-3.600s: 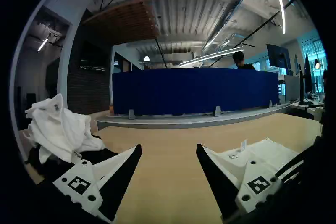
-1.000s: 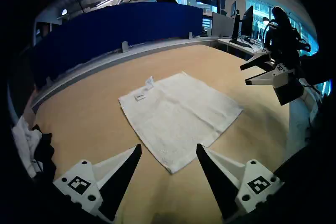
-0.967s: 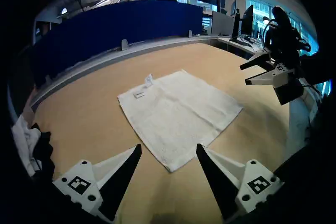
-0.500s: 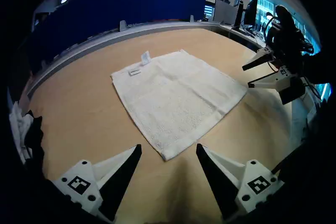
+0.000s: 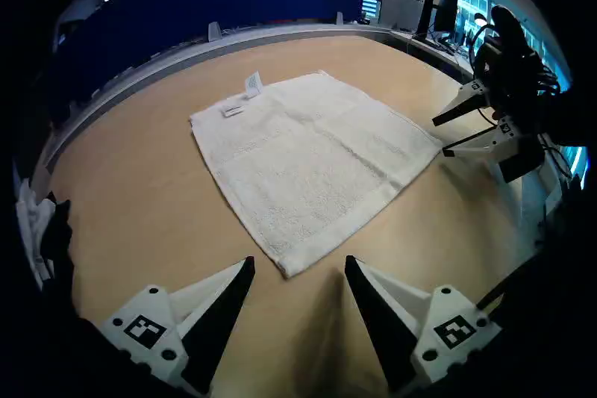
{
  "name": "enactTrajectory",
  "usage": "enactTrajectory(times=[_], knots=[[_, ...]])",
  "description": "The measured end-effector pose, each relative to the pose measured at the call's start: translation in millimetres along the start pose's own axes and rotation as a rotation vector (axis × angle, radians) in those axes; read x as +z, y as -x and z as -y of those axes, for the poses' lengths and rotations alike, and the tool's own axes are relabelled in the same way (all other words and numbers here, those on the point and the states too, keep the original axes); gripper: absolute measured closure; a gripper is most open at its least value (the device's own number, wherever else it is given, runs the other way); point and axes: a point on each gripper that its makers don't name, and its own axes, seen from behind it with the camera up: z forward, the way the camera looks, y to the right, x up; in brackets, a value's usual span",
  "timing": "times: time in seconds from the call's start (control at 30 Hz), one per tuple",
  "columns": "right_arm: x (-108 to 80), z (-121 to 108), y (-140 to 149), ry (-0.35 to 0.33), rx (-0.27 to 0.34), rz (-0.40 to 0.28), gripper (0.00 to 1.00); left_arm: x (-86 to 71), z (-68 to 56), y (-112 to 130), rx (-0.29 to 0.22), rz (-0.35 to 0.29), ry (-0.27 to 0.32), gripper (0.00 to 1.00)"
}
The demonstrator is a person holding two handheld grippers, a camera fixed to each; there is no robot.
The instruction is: Fold towel
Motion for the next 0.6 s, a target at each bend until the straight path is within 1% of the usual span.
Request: enactTrajectory(times=[0.13, 0.3, 0.4, 0.47, 0.5, 0.6], knots=[[1.6, 1.4, 3.3, -0.006, 0.005, 0.006, 0.25, 3.4, -0.3, 2.4, -0.017, 0.010, -0.002, 0.19], [4.8, 3.5, 6.5, -0.016, 0.016, 0.019, 0.30, 7.3, 1.1, 3.0, -0.021, 0.014, -0.012, 0.24], [6.9, 5.5, 8.4, -0.026, 0.017, 0.027, 0.40, 7.6, 1.9, 3.2, -0.017, 0.018, -0.018, 0.28], [7.4, 7.8, 8.3, -0.035, 0.021, 0.027, 0.52, 7.3, 2.9, 3.8, -0.015, 0.021, -0.022, 0.31], [7.6, 8.3, 8.3, -0.037, 0.022, 0.027, 0.56, 7.3, 3.5, 4.0, -0.015, 0.022, -0.025, 0.33], [7.8, 8.7, 8.2, -0.035, 0.030, 0.026, 0.60, 8.0, 6.0, 4.6, -0.016, 0.025, -0.035, 0.42]])
